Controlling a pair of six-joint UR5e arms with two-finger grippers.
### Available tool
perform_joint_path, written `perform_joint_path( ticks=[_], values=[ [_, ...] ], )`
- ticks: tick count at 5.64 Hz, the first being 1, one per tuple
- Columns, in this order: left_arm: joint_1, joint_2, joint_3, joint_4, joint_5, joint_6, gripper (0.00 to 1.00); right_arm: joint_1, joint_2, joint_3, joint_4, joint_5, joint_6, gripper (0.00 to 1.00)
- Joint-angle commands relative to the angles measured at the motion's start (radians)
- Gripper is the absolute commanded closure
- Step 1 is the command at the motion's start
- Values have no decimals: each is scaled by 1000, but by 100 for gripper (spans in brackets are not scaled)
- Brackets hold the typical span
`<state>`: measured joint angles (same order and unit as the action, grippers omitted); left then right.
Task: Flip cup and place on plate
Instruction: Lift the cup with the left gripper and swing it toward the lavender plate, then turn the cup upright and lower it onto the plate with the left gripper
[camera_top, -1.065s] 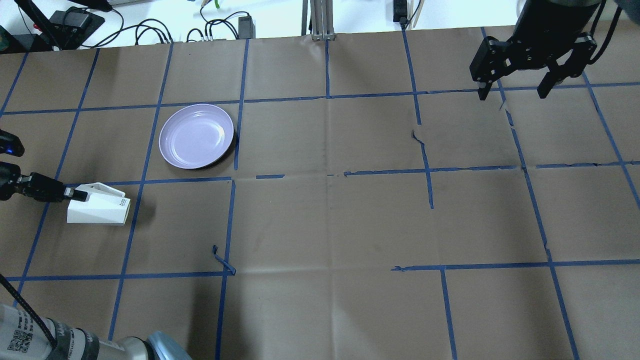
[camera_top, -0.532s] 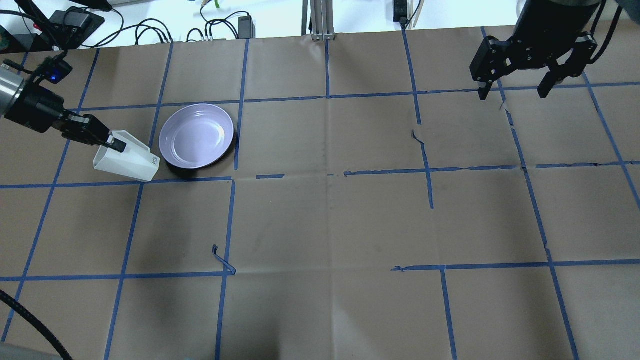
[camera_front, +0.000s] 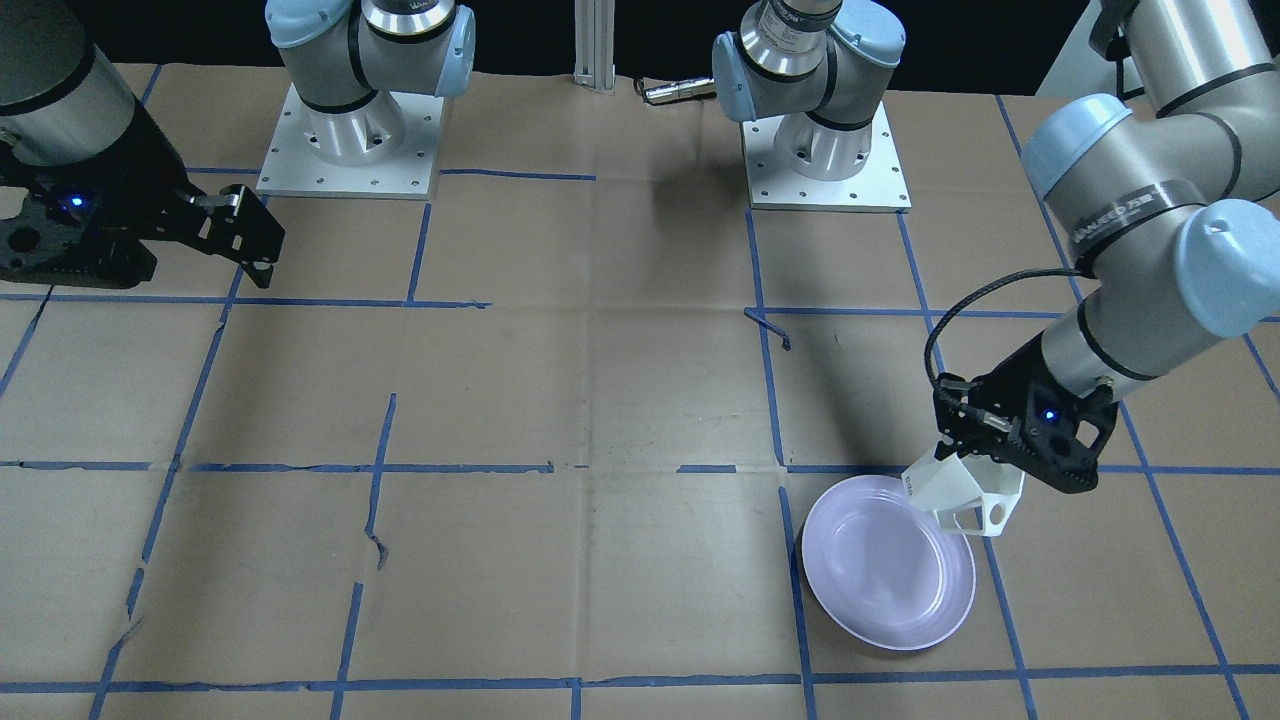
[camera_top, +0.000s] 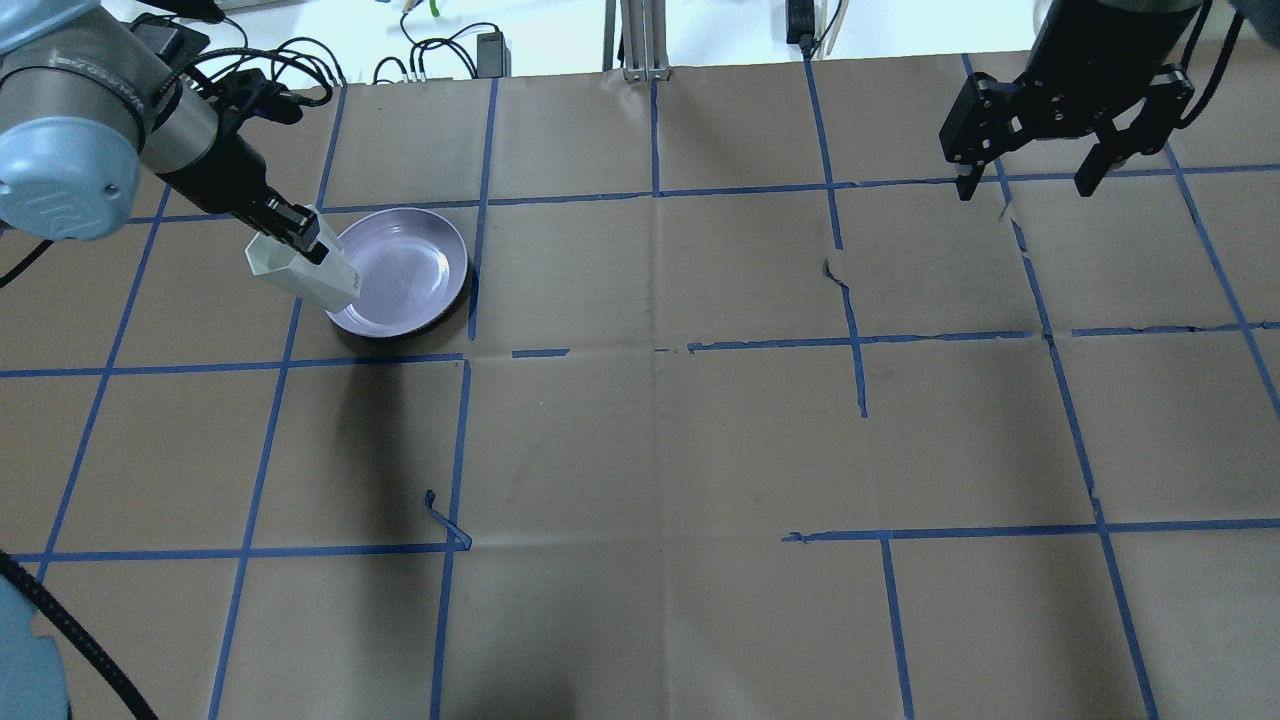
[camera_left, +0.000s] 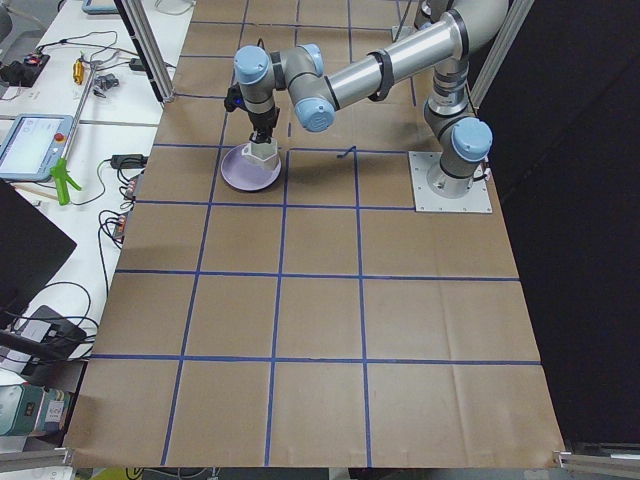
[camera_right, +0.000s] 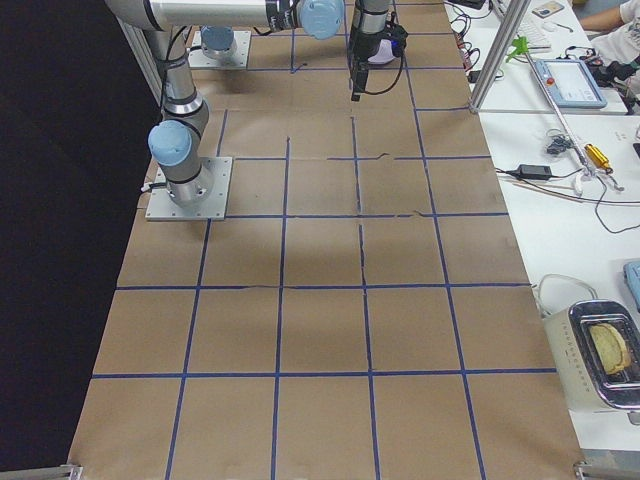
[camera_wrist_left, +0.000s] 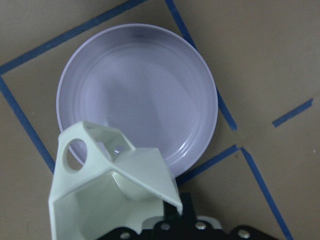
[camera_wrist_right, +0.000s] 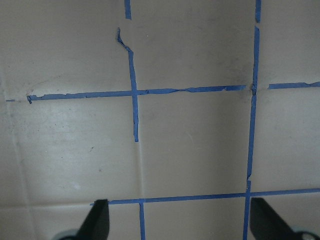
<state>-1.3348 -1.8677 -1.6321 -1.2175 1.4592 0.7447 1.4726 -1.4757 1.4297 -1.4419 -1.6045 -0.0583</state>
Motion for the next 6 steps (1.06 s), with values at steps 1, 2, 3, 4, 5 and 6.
perform_joint_path(
  ticks=[1, 2, 3, 4, 5, 6],
  values=[
    [-105, -54, -9, 140, 108, -80, 100, 0, 0, 0, 0, 0, 0, 0],
    [-124, -95, -30, 220, 113, -90, 100, 0, 0, 0, 0, 0, 0, 0],
    [-130, -134, -58, 272, 112, -99, 99, 0, 0, 0, -2, 0, 0, 0],
    [-133, -146, -57, 274, 115, -99, 91, 0, 0, 0, 0, 0, 0, 0],
    [-133, -137, -55, 259, 116, -103, 2, 0, 0, 0, 0, 0, 0, 0],
    [-132, -113, -34, 206, 116, -105, 1, 0, 0, 0, 0, 0, 0, 0]
  ],
)
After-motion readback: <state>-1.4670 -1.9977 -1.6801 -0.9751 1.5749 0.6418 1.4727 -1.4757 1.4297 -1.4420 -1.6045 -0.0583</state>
